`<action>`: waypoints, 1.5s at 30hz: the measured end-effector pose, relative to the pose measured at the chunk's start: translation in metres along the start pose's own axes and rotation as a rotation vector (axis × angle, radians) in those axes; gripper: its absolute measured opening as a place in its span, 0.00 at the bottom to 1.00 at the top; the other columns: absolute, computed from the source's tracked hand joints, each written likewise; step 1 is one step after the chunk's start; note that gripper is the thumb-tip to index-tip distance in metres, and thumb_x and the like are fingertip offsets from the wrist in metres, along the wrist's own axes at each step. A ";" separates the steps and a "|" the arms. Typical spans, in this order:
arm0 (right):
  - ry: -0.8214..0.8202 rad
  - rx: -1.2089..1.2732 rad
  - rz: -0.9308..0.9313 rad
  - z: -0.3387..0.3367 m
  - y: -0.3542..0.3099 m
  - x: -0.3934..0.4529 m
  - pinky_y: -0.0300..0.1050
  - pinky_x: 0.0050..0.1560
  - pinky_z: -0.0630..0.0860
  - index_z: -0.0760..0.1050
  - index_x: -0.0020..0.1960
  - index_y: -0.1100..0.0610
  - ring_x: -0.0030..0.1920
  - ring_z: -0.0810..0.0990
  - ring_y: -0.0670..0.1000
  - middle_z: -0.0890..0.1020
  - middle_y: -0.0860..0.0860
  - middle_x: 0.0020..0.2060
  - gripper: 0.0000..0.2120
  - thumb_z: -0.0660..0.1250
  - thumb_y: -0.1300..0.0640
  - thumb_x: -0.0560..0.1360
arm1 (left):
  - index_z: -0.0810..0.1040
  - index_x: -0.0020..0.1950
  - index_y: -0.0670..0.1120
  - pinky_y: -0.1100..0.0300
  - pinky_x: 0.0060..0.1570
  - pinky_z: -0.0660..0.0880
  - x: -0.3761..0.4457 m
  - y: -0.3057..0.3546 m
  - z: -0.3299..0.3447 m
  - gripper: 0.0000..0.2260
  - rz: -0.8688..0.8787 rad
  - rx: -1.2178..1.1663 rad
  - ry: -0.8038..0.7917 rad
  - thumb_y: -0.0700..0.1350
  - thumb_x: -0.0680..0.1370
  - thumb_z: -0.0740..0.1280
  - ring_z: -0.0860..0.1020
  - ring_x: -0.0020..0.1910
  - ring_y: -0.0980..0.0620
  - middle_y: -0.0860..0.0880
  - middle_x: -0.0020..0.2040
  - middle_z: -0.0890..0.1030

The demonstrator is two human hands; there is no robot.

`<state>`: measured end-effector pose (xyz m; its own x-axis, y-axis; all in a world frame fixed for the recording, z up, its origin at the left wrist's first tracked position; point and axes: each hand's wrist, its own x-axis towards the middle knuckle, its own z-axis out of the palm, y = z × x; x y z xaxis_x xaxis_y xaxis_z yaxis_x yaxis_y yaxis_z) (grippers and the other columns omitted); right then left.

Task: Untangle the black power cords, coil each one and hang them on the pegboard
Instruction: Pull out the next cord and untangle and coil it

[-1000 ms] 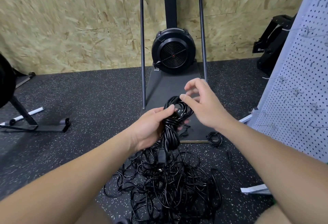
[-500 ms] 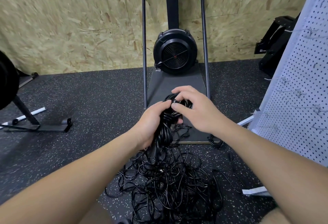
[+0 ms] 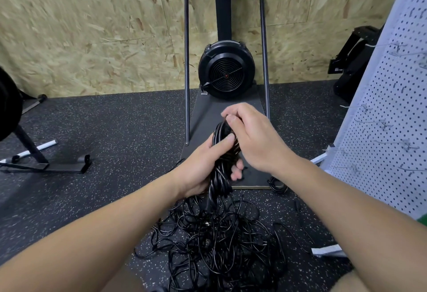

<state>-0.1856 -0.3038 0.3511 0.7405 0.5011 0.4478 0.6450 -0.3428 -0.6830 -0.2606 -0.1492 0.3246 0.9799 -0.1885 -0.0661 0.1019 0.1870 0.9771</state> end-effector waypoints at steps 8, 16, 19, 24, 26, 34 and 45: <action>0.074 0.076 0.032 -0.009 -0.010 0.005 0.43 0.63 0.75 0.80 0.61 0.53 0.59 0.79 0.40 0.81 0.43 0.60 0.13 0.58 0.50 0.90 | 0.68 0.79 0.40 0.39 0.56 0.81 -0.001 0.001 -0.011 0.20 -0.075 -0.077 -0.088 0.47 0.89 0.65 0.81 0.55 0.38 0.36 0.57 0.81; 0.098 0.054 -0.025 -0.003 -0.018 0.006 0.28 0.62 0.67 0.76 0.56 0.57 0.65 0.75 0.38 0.75 0.47 0.68 0.09 0.60 0.54 0.89 | 0.73 0.66 0.42 0.44 0.51 0.76 0.003 -0.005 0.003 0.10 -0.018 -0.134 -0.136 0.46 0.89 0.65 0.75 0.42 0.43 0.38 0.49 0.76; 0.099 0.106 0.071 -0.003 -0.015 0.010 0.31 0.60 0.71 0.77 0.58 0.54 0.60 0.78 0.41 0.78 0.46 0.63 0.12 0.58 0.49 0.90 | 0.71 0.67 0.39 0.46 0.46 0.77 0.006 -0.009 0.009 0.13 0.048 -0.034 -0.031 0.46 0.86 0.66 0.77 0.40 0.43 0.36 0.47 0.78; 0.120 0.279 0.291 -0.004 -0.008 0.020 0.56 0.48 0.76 0.80 0.50 0.51 0.42 0.78 0.49 0.81 0.44 0.43 0.20 0.56 0.41 0.88 | 0.70 0.66 0.37 0.51 0.45 0.81 0.005 -0.009 0.015 0.12 0.099 0.156 -0.010 0.45 0.88 0.64 0.81 0.42 0.44 0.38 0.47 0.82; 0.131 0.302 0.372 -0.003 -0.005 0.021 0.55 0.53 0.79 0.85 0.49 0.49 0.48 0.84 0.51 0.87 0.44 0.47 0.23 0.55 0.41 0.88 | 0.71 0.66 0.37 0.52 0.46 0.81 0.006 -0.009 0.015 0.10 0.104 0.264 -0.018 0.43 0.90 0.62 0.82 0.43 0.45 0.39 0.47 0.82; 0.059 0.288 0.424 -0.002 0.010 0.022 0.47 0.36 0.77 0.88 0.45 0.55 0.31 0.80 0.54 0.89 0.48 0.44 0.24 0.62 0.42 0.87 | 0.76 0.71 0.45 0.61 0.64 0.78 0.010 -0.013 0.003 0.12 0.008 0.478 -0.058 0.47 0.89 0.64 0.83 0.61 0.54 0.46 0.64 0.85; -0.113 0.518 0.522 -0.024 0.037 0.024 0.54 0.64 0.80 0.85 0.57 0.53 0.51 0.85 0.49 0.88 0.47 0.48 0.21 0.69 0.36 0.83 | 0.78 0.68 0.39 0.52 0.49 0.84 0.041 -0.031 0.002 0.17 0.010 0.039 0.307 0.49 0.86 0.72 0.86 0.55 0.43 0.41 0.59 0.87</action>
<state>-0.1391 -0.3240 0.3502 0.8846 0.4633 -0.0526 0.0221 -0.1543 -0.9878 -0.2235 -0.1642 0.2919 0.9875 0.1142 -0.1085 0.0909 0.1494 0.9846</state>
